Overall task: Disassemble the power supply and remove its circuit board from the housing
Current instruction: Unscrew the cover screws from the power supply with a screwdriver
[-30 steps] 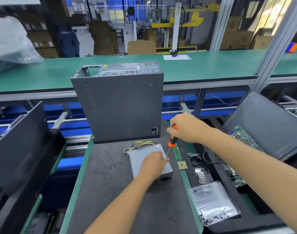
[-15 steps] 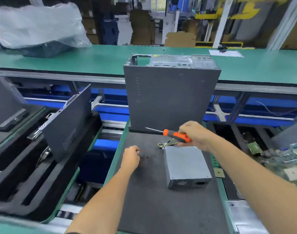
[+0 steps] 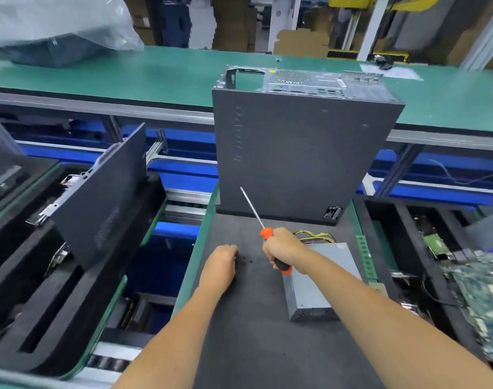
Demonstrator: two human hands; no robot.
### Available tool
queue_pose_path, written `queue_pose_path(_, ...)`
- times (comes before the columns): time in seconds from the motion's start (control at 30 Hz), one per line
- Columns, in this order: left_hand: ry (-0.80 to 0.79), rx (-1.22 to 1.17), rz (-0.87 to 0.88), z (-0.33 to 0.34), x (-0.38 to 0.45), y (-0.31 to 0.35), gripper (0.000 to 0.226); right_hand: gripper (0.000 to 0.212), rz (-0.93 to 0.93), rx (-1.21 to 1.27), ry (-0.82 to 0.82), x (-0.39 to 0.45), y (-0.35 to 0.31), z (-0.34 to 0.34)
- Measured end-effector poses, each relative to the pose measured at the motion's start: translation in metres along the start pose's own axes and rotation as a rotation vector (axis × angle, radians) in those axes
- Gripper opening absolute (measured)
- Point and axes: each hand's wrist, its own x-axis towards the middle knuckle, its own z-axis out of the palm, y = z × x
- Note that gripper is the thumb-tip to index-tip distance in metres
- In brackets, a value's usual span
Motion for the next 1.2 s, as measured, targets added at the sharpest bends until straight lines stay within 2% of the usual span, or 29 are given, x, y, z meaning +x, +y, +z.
queue_pose_path(0.13, 0.01, -0.018, 0.006, -0.002, -0.001, -0.002, 0.02, 0.028, -0.065, -0.156, 0.09, 0.008, -0.002, 0.0)
queue_pose_path(0.23, 0.111, -0.087, 0.062, -0.006, -0.003, 0.001, 0.023, 0.036, -0.142, -0.369, 0.147, 0.006, -0.003, -0.008)
queue_pose_path(0.3, 0.157, -0.199, 0.094, -0.012, -0.006, 0.018, 0.017, 0.038, -0.155, -0.475, 0.176, 0.002, -0.002, -0.022)
queue_pose_path(0.37, 0.078, -0.406, 0.085, -0.016, -0.012, 0.046, 0.017, 0.035, -0.13, -0.554, 0.238, -0.003, 0.002, -0.04)
queue_pose_path(0.4, -0.018, -0.515, 0.083, -0.017, -0.016, 0.062, 0.027, 0.03, -0.112, -0.596, 0.272, -0.005, 0.005, -0.049)
queue_pose_path(0.47, -0.237, -0.657, 0.118, -0.012, -0.027, 0.087, 0.06, 0.015, -0.062, -0.691, 0.32, -0.011, 0.014, -0.066)
queue_pose_path(0.53, -0.396, -0.659, 0.163, -0.004, -0.038, 0.101, 0.096, 0.02, 0.001, -0.756, 0.339, -0.016, 0.029, -0.08)
queue_pose_path(0.6, -0.468, -0.603, 0.185, 0.001, -0.046, 0.102, 0.12, 0.023, 0.057, -0.755, 0.364, -0.023, 0.045, -0.093)
queue_pose_path(0.7, -0.506, -0.469, 0.196, 0.003, -0.053, 0.101, 0.137, 0.013, 0.128, -0.696, 0.36, -0.034, 0.067, -0.105)
queue_pose_path(0.87, -0.41, -0.512, 0.172, 0.01, -0.055, 0.111, 0.131, 0.022, 0.155, -0.652, 0.2, -0.042, 0.085, -0.107)
queue_pose_path(1.0, -0.385, -0.543, 0.158, 0.012, -0.056, 0.111, 0.128, 0.033, 0.069, -0.63, 0.208, -0.048, 0.088, -0.104)
queue_pose_path(1.2, -0.374, -0.706, 0.075, 0.001, -0.048, 0.101, 0.114, 0.032, 0.015, -0.581, 0.251, -0.046, 0.09, -0.102)
